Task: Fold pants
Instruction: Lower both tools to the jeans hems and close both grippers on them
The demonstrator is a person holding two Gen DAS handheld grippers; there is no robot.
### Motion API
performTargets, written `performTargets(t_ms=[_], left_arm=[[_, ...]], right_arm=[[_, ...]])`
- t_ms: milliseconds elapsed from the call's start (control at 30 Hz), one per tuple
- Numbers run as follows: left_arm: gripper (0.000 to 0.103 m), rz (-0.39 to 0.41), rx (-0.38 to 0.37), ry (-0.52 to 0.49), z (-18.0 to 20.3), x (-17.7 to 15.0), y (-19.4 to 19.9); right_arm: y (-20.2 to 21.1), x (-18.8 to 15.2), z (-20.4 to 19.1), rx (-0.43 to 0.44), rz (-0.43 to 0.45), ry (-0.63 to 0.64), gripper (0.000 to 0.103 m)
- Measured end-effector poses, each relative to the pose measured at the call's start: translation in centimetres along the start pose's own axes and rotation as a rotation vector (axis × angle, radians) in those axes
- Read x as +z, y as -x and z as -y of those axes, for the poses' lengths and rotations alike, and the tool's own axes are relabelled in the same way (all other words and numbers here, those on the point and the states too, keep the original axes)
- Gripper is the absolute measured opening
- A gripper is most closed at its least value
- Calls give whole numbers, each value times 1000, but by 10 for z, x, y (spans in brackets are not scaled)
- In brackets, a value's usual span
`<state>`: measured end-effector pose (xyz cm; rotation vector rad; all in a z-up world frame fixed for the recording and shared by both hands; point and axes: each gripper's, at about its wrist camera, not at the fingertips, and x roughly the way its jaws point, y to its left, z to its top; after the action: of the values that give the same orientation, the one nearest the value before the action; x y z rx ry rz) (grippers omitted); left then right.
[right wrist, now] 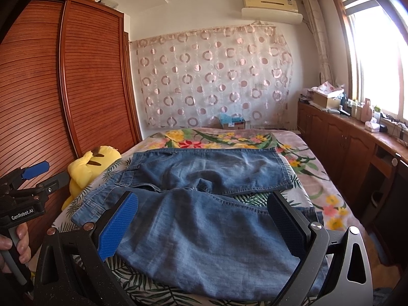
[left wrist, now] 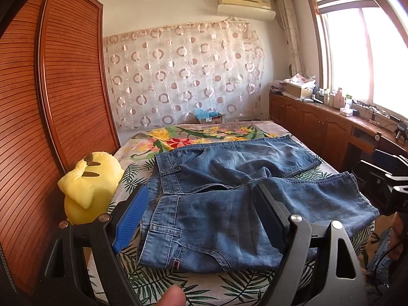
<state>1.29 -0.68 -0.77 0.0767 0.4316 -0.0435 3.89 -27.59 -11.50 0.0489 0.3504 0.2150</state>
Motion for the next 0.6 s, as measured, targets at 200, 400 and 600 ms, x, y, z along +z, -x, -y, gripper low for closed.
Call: performTargets(t_ms=[200,400,600], left_arm=[[83,-55,-32,-3,-3,-16,-21],[83,-115,-26,-7,-5,-35,-38],[83,-155,-40,-7,-8,-49,-48]], right_arm=[[-9,-7,5,-8,-36,3,101],[-12,-11,10,-13,-64,12,101],[-11,-12,15,-14,-89,10,101]])
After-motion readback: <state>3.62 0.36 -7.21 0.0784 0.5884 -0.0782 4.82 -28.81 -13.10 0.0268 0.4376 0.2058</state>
